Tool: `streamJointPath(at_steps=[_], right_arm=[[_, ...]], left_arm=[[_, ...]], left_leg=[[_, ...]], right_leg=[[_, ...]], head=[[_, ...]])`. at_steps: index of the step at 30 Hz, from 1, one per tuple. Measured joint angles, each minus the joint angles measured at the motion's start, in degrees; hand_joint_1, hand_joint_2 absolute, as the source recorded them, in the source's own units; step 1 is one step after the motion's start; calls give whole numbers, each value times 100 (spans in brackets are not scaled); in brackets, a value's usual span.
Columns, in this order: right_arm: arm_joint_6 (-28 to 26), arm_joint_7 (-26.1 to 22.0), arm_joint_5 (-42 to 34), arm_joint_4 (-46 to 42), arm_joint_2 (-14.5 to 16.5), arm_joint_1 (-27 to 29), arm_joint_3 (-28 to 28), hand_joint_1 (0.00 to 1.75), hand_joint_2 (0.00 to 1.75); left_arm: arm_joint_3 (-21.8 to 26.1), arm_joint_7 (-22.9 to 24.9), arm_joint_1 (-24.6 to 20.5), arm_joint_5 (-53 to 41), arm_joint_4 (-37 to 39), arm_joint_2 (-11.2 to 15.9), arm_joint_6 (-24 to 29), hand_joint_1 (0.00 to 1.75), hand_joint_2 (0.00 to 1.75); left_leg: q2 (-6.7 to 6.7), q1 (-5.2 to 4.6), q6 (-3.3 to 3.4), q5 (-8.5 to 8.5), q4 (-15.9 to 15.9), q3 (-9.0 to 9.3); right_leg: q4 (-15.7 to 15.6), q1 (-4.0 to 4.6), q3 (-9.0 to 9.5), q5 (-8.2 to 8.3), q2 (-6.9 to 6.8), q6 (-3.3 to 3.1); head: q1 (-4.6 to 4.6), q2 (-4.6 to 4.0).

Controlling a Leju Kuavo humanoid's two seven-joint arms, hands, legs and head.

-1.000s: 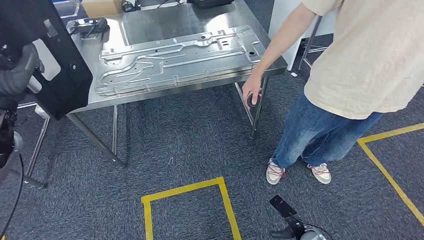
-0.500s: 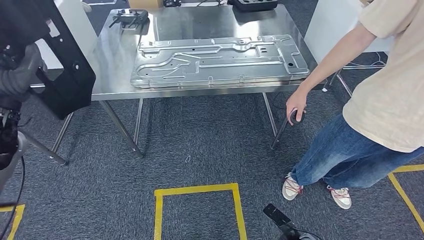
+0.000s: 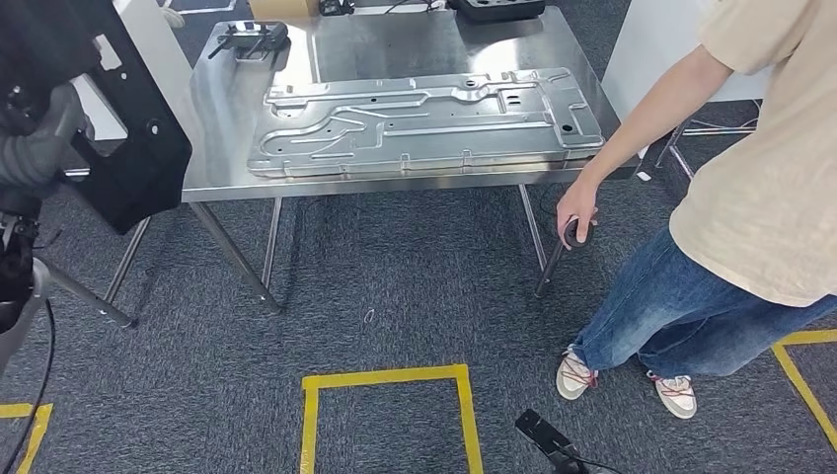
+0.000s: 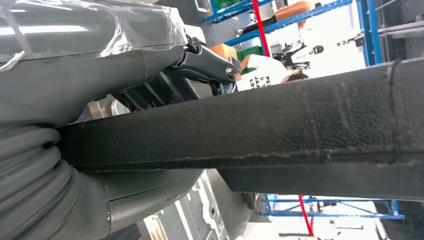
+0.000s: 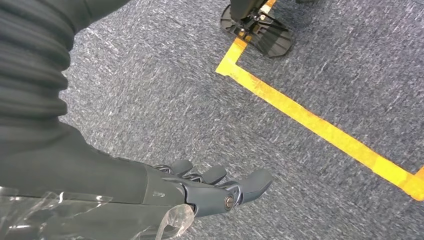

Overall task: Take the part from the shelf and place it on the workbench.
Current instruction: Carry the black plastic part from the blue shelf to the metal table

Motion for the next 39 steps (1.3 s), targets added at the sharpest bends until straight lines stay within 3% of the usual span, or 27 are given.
streamJointPath(at_steps=[2, 3, 7, 9, 11, 12, 13, 14, 16, 18, 21, 23, 24, 26, 27, 28, 29, 30, 32, 33, 34, 37, 39], right_arm=[[5, -3, -2, -1, 10, -10, -13, 0, 175], [8, -5, -2, -1, 13, -13, -21, 0, 175], [17, -14, -3, -1, 24, -9, -62, 0, 175], [22, -19, -3, -2, 33, -11, -78, 0, 175], [30, -21, -3, -2, 40, -7, -83, 0, 175], [33, -21, -3, -2, 45, 3, -85, 0, 175], [35, -21, -3, -2, 50, 14, -86, 0, 175], [36, -20, -3, -2, 55, 23, -86, 0, 175], [36, -21, -3, -2, 58, 28, -87, 0, 175], [36, -26, -2, -2, 61, 23, -90, 0, 175], [38, -36, -1, -2, 68, 20, -91, 0, 175], [38, -37, -1, -2, 77, 20, -91, 0, 175], [38, -38, -1, -2, 84, 20, -91, 0, 175], [38, -40, -1, -2, 95, 24, -91, 0, 175], [38, -39, -1, -2, 99, 32, -91, 0, 175], [39, -39, -1, -2, 102, 42, -91, 0, 175], [41, -38, -1, -2, 107, 52, -91, 0, 175], [43, -38, -1, -2, 111, 59, -91, 0, 175], [44, -39, -1, -1, 116, 62, -91, 0, 175], [44, -39, -1, -1, 115, 58, -92, 0, 175], [45, -39, 0, 0, 114, 53, -93, 0, 175], [52, -45, 4, 1, 121, 44, -97, 0, 175], [63, -56, 11, 1, 132, 36, -101, 0, 175]], left_arm=[[3, 0, -27, 0, 0, -1, -5, 175, 175], [2, 1, -37, 0, 1, -1, -8, 175, 175], [-1, 2, -61, 0, 4, -3, -18, 175, 175], [-2, 1, -85, -1, 4, -5, -30, 175, 175], [-14, 0, -94, -1, 4, -7, -39, 175, 175], [-23, 1, -94, 0, 4, -9, -40, 175, 175], [-31, 1, -93, 0, 4, -11, -42, 175, 175], [-35, 2, -93, 0, 4, -13, -43, 175, 175], [-37, 2, -97, -2, 4, -15, -47, 175, 175], [-38, 3, -108, -2, 4, -16, -54, 175, 175], [-37, 4, -119, -3, 4, -17, -61, 175, 175], [-29, 3, -132, -10, 5, -16, -60, 175, 175], [-26, 3, -146, -16, 5, -15, -59, 175, 175], [-29, 2, -159, -24, 7, -15, -58, 175, 175], [-31, 2, -144, -25, 9, -15, -57, 175, 175], [-33, 3, -121, -23, 11, -15, -57, 175, 175], [-34, 4, -102, -23, 14, -15, -57, 175, 175], [-34, 4, -93, -23, 15, -15, -57, 175, 175], [-35, 4, -102, -24, 19, -16, -57, 175, 175], [-35, 5, -113, -24, 23, -16, -57, 175, 175], [-35, 7, -116, -24, 27, -16, -57, 175, 175], [-31, 7, -120, -14, 32, -15, -62, 175, 175], [-27, 3, -144, 3, 31, -16, -79, 175, 175]], left_leg=[[33, -38, 54, 258, -745, 368], [45, -60, 82, 296, -933, 463], [27, -79, 193, 298, -1037, 532], [26, -66, 254, 295, -1068, 588], [23, -76, 297, 272, -1068, 613], [13, -81, 308, 263, -1067, 620], [-1, -84, 315, 253, -1067, 629], [-18, -86, 316, 241, -1067, 645], [-46, -93, 301, 202, -1066, 691], [-63, -110, 262, 154, -1064, 720], [-70, -112, 185, 91, -1067, 726], [-52, -101, 131, -23, -891, 657], [-43, -88, 105, -144, -634, 534], [-35, -52, 61, -444, 170, 103], [-34, -31, 38, -524, 523, -119], [-31, -9, 9, -498, 694, -262], [-23, 15, -24, -350, 621, -286], [-5, 42, -60, -94, 301, -187], [61, 74, -123, 389, -573, 159], [86, 71, -105, 488, -871, 293], [98, 60, -66, 491, -1030, 372], [65, 41, 115, 359, -1087, 480], [39, 46, 199, 289, -1107, 617]], right_leg=[[-2, 13, 15, -15, -1, 26], [-3, 16, 14, -21, 0, 44], [50, 1, -1, -78, 2, 154], [511, -1, -205, -307, 6, 205], [1332, -3, -632, -625, 6, 227], [1629, -3, -811, -697, 6, 229], [1725, -3, -899, -669, 7, 225], [1562, -3, -851, -525, 7, 210], [698, 6, -465, -96, 19, 153], [26, 30, -139, 129, 29, 101], [-103, 33, -64, 108, 21, 47], [-147, 7, -9, 98, 13, 0], [-166, -6, 21, 87, 10, -22], [-168, -9, 65, 37, 13, -48], [-166, -15, 94, 5, 16, -44], [-165, -25, 135, -33, 20, -31], [-163, -38, 191, -78, 23, -10], [-162, -55, 260, -128, 26, 16], [-161, -69, 390, -240, 30, 89], [-165, -66, 430, -284, 30, 129], [-170, -56, 461, -315, 29, 166], [-163, -54, 545, -369, 14, 247], [166, -70, 431, -447, 6, 288]], head=[[1, -1], [2, -1], [7, 0], [18, 0], [24, 0], [24, 0], [25, 0], [25, 0], [26, 0], [26, 0], [26, 0], [19, -1], [14, -1], [7, 0], [6, 0], [6, 0], [5, 0], [5, 0], [2, -1], [0, -1], [0, -1], [14, 0], [25, 0]])
